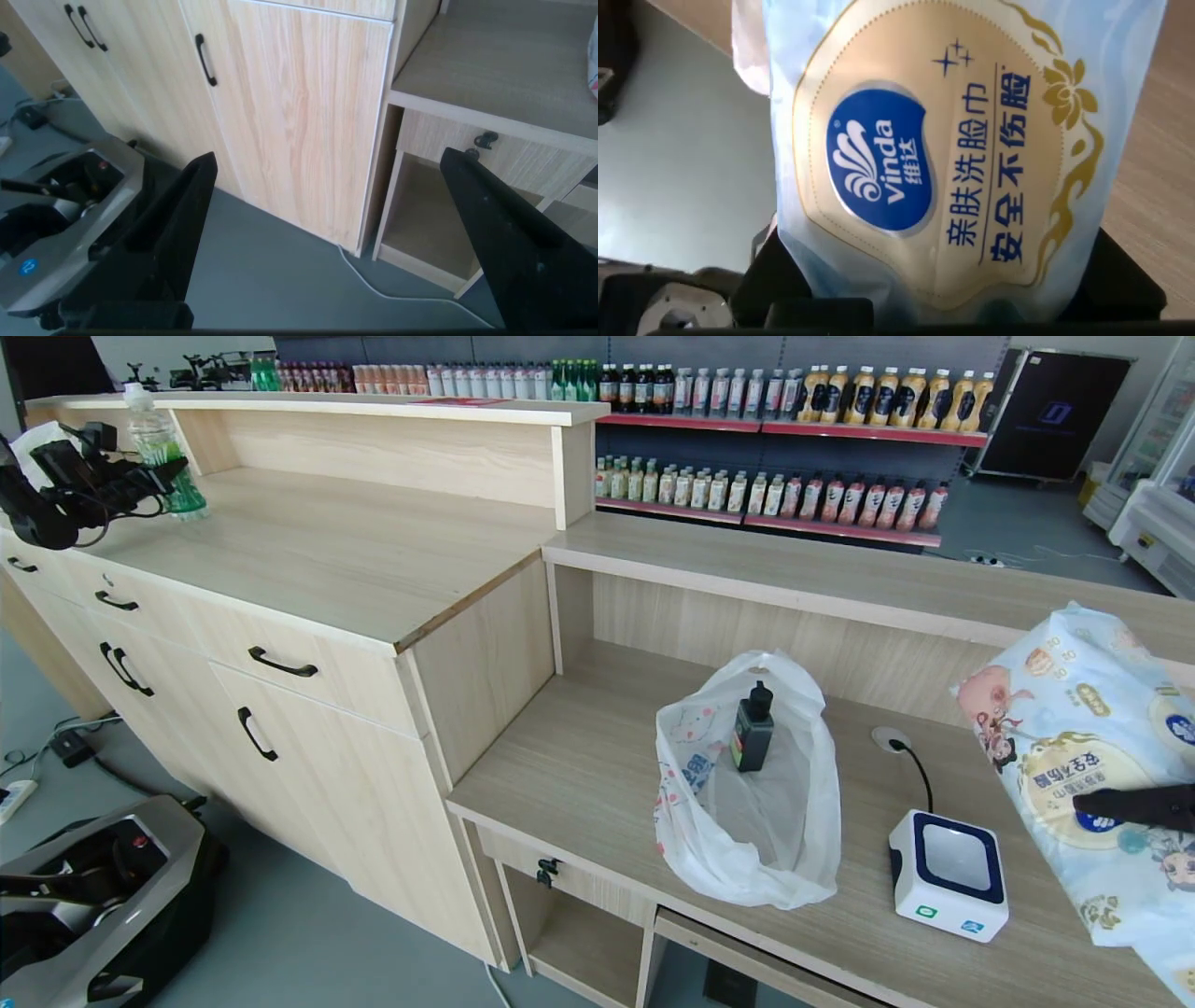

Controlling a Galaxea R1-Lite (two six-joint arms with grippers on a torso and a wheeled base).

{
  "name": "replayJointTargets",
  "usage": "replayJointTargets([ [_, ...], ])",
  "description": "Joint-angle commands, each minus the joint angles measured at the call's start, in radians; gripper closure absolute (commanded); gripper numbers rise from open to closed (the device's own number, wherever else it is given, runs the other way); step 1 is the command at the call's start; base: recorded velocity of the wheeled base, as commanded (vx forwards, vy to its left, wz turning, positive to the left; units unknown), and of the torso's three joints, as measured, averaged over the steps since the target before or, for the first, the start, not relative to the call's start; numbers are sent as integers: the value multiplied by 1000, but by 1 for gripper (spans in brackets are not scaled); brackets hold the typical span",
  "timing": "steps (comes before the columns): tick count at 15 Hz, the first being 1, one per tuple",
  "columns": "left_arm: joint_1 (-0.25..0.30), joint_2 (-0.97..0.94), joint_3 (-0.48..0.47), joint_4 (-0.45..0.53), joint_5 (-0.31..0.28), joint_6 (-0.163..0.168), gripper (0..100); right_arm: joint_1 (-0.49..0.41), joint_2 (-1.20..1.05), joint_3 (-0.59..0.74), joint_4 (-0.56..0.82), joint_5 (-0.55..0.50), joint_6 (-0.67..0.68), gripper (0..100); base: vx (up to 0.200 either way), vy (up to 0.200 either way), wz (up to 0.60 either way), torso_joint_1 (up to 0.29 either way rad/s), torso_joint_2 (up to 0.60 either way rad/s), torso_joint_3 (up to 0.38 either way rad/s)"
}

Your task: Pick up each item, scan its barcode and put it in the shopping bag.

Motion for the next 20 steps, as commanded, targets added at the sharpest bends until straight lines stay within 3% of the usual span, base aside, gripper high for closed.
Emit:
replayJointTargets([
  [1, 0, 0, 0, 0, 0, 0, 0, 235, -205, 186, -234, -334, 84, 100, 0, 0, 0, 0, 0, 0],
  [3, 0, 1, 0, 0, 0, 0, 0, 356, -241, 317, -370, -687, 8, 100, 0, 0, 0, 0, 0, 0],
  [4, 0, 1, 0, 0, 0, 0, 0, 385, -236, 320, -387, -764, -4, 100, 0, 0, 0, 0, 0, 0],
  [8, 0, 0, 0, 0, 0, 0, 0, 422, -204, 301, -472, -755, -1, 100, 0, 0, 0, 0, 0, 0],
  [11, 0, 0, 0, 0, 0, 0, 0, 460, -192, 287, -501, -732, -7, 100, 0, 0, 600, 4, 5, 2],
  [16, 0, 1, 0, 0, -1, 0, 0, 460, -26, 229, -501, -730, 38, 100, 0, 0, 600, 1, 1, 0],
  [20, 0, 1, 0, 0, 0, 0, 0, 434, 164, 225, -501, -723, 99, 100, 0, 0, 0, 0, 0, 0],
])
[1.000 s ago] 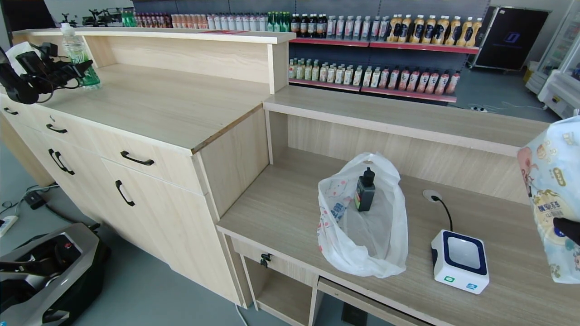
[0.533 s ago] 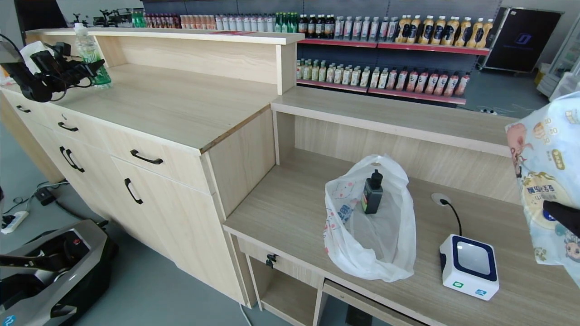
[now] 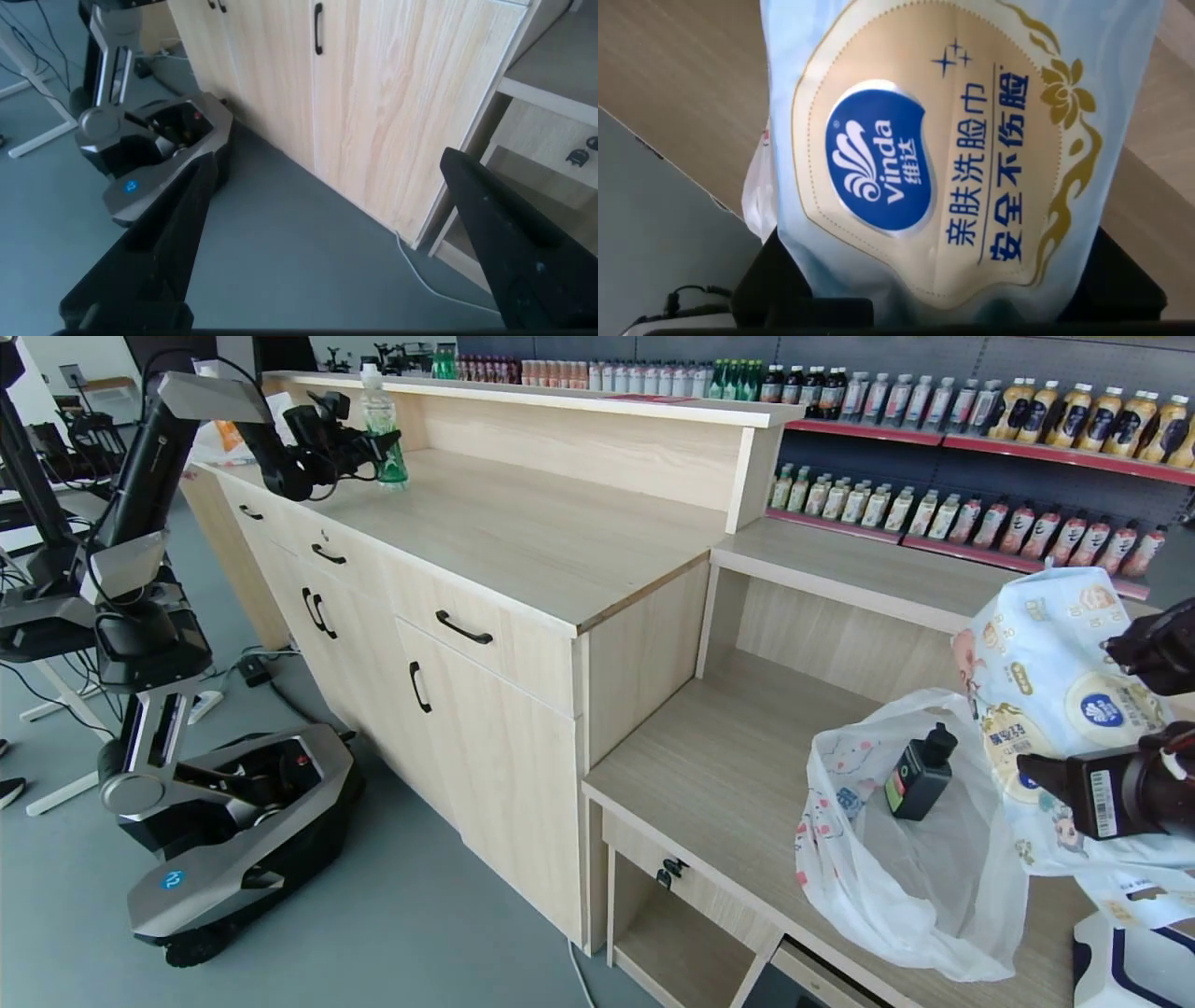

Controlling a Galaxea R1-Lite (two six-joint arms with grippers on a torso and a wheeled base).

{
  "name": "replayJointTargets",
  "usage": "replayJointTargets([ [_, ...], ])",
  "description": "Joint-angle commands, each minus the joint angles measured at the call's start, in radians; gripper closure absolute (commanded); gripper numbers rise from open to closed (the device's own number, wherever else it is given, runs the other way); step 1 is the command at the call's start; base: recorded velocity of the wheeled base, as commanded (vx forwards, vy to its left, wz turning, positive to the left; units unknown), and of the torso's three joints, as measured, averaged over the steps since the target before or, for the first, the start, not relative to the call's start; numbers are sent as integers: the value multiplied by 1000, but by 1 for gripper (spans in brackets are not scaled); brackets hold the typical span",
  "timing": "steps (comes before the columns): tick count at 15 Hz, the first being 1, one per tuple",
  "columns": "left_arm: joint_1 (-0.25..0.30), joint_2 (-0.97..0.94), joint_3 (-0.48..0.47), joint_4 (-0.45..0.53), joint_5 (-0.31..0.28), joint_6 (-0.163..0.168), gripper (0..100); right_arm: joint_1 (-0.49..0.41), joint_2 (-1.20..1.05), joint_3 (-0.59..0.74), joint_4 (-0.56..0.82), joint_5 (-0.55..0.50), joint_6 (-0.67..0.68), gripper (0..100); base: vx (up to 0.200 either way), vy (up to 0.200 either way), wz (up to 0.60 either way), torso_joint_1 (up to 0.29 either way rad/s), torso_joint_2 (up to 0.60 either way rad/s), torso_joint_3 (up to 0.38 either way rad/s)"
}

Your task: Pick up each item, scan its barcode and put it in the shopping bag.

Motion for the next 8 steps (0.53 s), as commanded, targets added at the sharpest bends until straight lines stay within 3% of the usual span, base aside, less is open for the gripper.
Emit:
replayJointTargets([
  [1, 1, 0, 0, 0, 1, 0, 0, -9, 147, 3, 7, 6, 37, 100, 0, 0, 0, 0, 0, 0],
  [8, 1, 0, 0, 0, 1, 0, 0, -58, 303, 18, 7, 7, 44, 100, 0, 0, 0, 0, 0, 0],
])
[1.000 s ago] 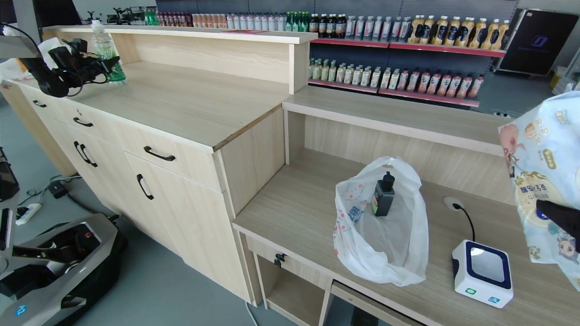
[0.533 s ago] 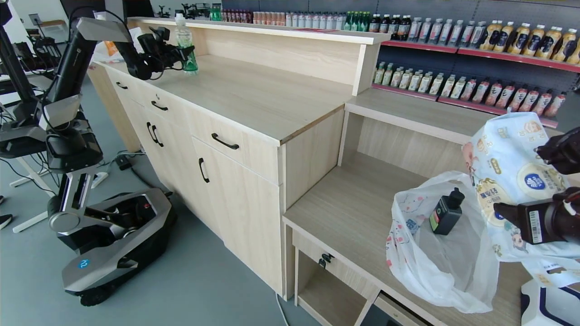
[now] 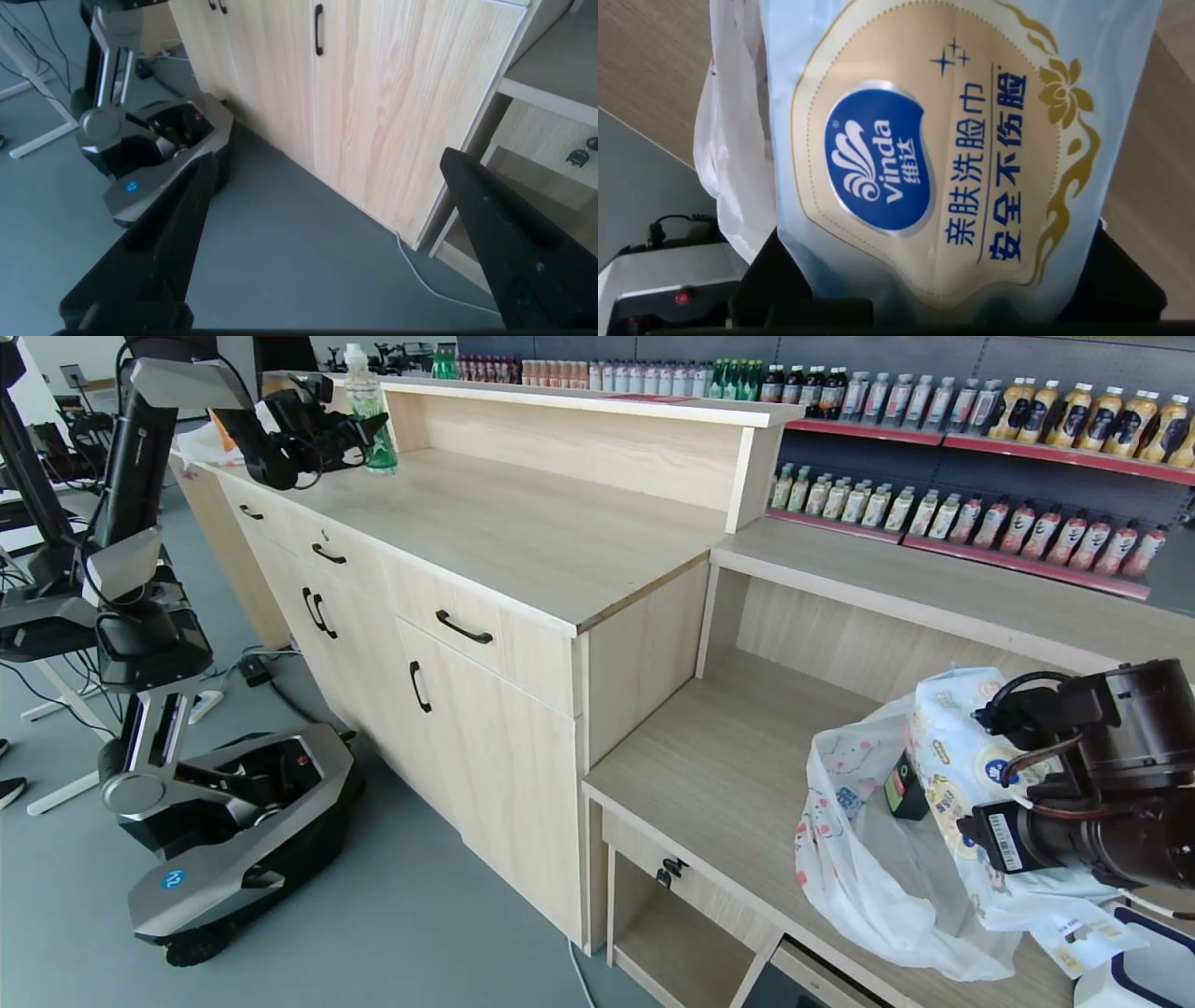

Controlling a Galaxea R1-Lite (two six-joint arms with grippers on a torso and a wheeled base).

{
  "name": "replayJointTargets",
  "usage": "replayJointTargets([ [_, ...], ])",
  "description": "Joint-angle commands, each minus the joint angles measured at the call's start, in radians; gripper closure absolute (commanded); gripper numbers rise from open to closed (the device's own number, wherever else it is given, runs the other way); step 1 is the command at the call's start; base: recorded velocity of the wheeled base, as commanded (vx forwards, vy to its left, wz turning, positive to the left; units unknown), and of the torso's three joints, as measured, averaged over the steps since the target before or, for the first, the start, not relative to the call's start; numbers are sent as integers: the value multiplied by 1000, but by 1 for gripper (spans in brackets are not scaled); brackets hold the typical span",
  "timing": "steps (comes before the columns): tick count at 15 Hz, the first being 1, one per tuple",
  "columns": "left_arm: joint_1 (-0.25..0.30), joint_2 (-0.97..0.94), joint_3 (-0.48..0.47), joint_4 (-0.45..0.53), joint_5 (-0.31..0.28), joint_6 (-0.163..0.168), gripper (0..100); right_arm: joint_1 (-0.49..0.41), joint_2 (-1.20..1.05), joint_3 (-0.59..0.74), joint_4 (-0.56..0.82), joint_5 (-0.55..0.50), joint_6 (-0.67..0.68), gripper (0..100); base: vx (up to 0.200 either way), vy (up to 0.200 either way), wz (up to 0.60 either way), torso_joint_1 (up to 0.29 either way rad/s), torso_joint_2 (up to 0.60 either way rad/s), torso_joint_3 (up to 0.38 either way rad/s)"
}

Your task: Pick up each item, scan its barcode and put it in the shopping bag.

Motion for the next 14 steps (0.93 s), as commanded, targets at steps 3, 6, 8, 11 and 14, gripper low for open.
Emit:
replayJointTargets([
  [3, 0, 1, 0, 0, -1, 0, 0, -11, 98, 2, -3, -4, 6, 100, 0, 0, 0, 0, 0, 0],
  [6, 0, 0, 0, 0, 0, 0, 0, -7, 129, 2, 6, -2, 19, 100, 0, 0, 0, 0, 0, 0],
  [8, 0, 0, 0, 0, 0, 0, 0, -3, 156, -7, -3, -2, 20, 100, 0, 0, 0, 0, 0, 0],
  [11, 0, 0, 0, 0, 0, 0, 0, 8, 215, -35, -18, 2, 22, 100, 0, 0, 0, 0, 0, 0],
  [14, 0, 0, 0, 0, 0, 0, 0, 8, 265, -42, -83, 2, 23, 100, 0, 0, 0, 0, 0, 0],
])
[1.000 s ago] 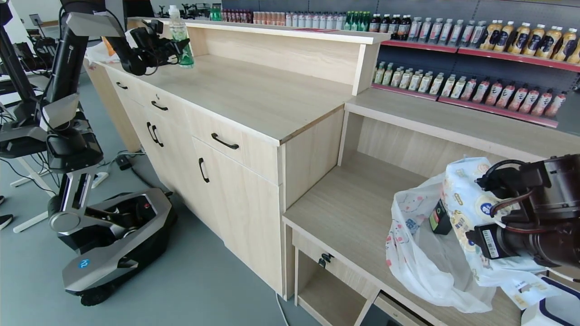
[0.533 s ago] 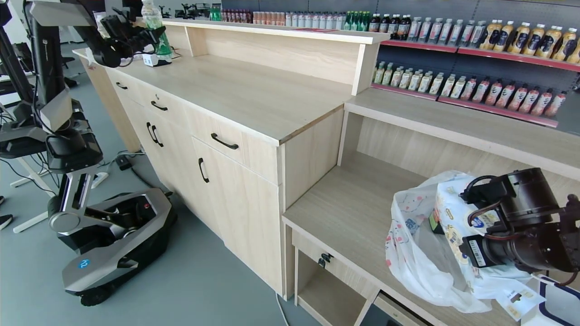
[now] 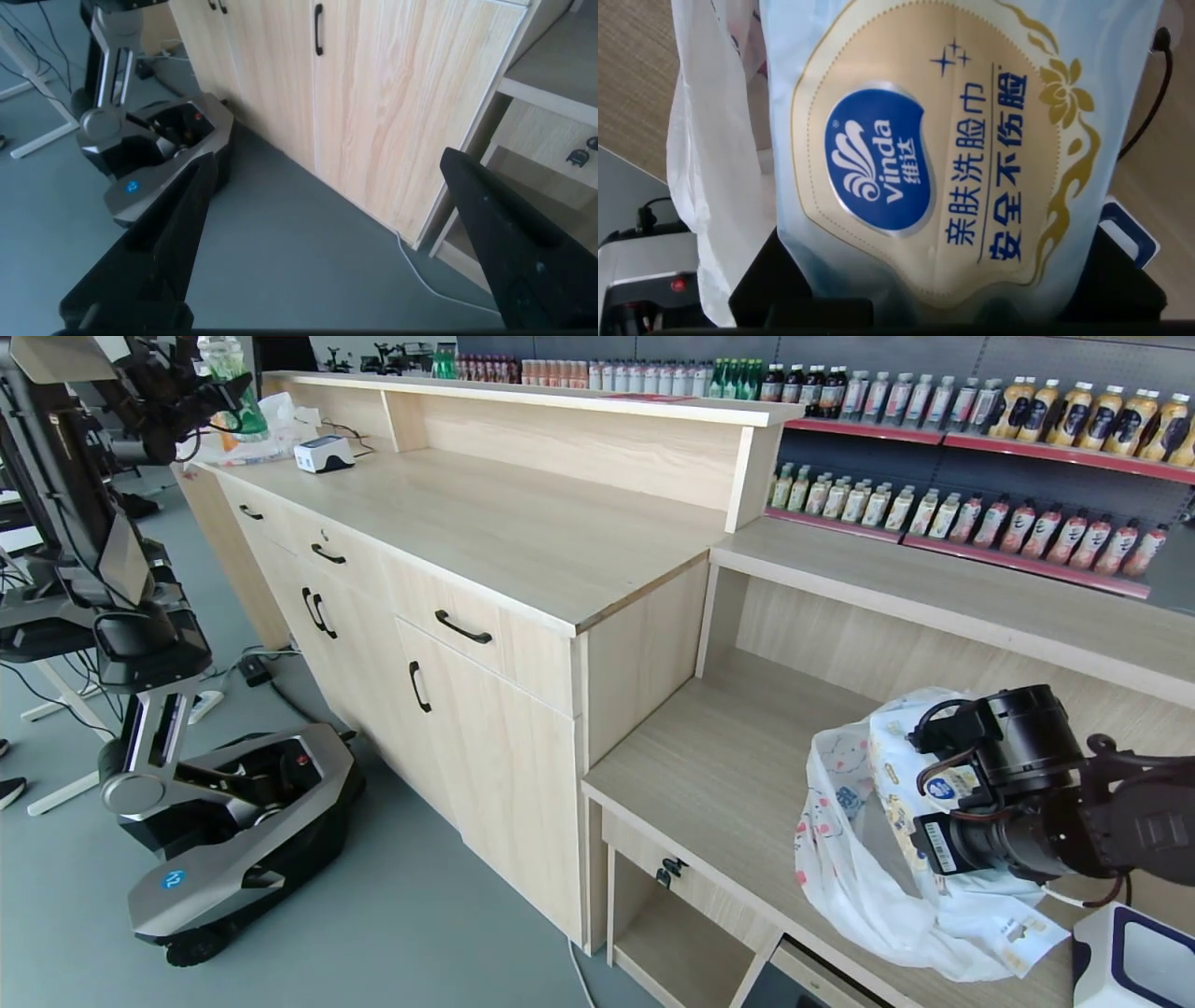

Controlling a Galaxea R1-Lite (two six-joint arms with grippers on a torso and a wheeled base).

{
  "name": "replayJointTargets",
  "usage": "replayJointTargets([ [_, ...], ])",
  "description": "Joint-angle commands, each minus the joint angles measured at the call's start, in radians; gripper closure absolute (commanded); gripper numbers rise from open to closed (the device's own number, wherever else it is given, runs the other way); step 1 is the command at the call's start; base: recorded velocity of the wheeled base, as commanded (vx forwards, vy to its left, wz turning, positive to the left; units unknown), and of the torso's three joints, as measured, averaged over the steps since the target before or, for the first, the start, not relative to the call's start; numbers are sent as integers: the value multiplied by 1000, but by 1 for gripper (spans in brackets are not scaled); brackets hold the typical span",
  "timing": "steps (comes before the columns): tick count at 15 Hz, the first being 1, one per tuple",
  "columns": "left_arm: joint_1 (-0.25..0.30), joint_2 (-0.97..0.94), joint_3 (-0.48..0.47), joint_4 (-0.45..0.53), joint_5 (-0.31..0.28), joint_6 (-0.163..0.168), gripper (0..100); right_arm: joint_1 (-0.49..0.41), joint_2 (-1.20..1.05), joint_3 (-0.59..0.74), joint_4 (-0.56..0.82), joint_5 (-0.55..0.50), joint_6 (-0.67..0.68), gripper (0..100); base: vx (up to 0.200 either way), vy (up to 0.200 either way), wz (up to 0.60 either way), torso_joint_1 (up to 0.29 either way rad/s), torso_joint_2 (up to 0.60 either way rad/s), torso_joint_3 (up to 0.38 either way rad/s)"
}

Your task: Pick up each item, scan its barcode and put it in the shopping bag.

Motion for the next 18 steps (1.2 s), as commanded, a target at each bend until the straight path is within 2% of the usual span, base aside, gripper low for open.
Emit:
replayJointTargets([
  [1, 0, 1, 0, 0, 1, 0, 0, 1, 55, -2, -25, 0, 1, 100, 0, 0, 0, 0, 0, 0],
  [6, 0, 1, 0, 0, 1, 0, 0, -3, 130, -13, -75, 11, 44, 100, 0, 0, 0, 0, 0, 0],
  [10, 0, 0, 0, 0, 1, 0, 0, -8, 186, -25, -181, 112, 35, 100, 0, 0, 0, 0, 0, 0],
  [16, 0, 0, 0, 0, 1, 0, 0, -37, 268, -53, -201, 118, 35, 100, 0, 0, 0, 0, 0, 0],
  [18, 0, 0, 0, 0, -1, 0, 0, -51, 278, -57, -218, 160, 35, 100, 0, 0, 0, 0, 0, 0],
])
